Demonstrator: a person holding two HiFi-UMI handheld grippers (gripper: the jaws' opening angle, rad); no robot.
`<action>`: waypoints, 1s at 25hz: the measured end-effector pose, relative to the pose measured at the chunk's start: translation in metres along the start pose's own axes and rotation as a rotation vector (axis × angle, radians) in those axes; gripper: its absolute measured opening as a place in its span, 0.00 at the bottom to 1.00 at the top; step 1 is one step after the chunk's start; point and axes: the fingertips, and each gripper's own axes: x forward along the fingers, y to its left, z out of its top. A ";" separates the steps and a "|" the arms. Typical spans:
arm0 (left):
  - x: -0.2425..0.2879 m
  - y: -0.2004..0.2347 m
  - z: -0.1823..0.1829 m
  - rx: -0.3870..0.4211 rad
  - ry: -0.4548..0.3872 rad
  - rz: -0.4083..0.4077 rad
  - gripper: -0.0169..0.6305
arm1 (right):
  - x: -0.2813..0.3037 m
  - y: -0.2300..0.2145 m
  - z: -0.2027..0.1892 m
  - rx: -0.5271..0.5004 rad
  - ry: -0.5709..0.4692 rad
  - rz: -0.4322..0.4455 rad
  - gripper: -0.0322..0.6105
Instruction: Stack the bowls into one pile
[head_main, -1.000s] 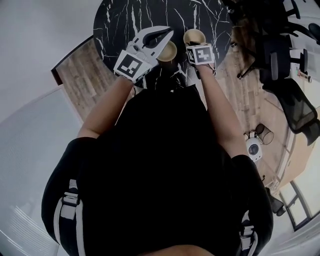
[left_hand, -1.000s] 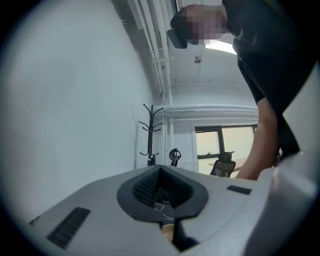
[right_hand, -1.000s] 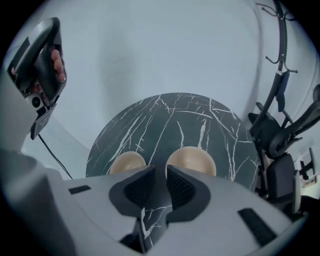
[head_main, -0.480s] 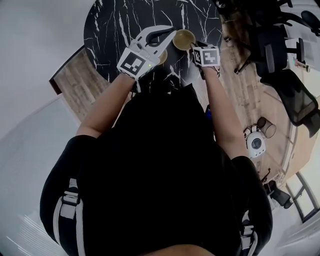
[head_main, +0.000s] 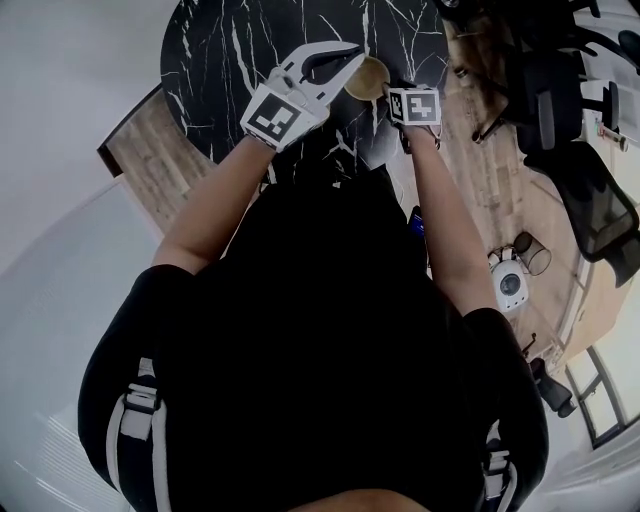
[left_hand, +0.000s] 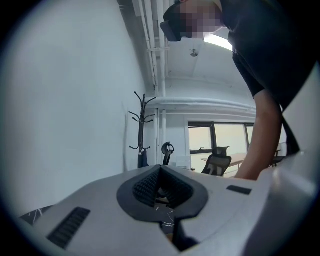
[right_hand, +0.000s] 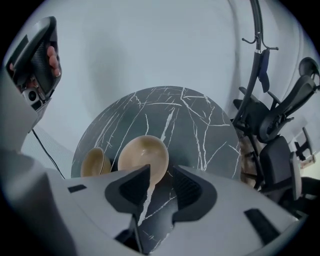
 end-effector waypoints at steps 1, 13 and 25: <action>0.002 0.001 -0.003 -0.003 0.003 0.001 0.03 | 0.004 -0.002 -0.001 -0.003 0.010 0.000 0.27; 0.017 0.013 -0.032 -0.017 0.033 0.016 0.03 | 0.040 -0.009 -0.008 0.021 0.092 0.008 0.16; 0.003 0.024 -0.036 -0.039 0.036 0.067 0.03 | 0.047 -0.011 0.000 0.045 0.118 0.007 0.08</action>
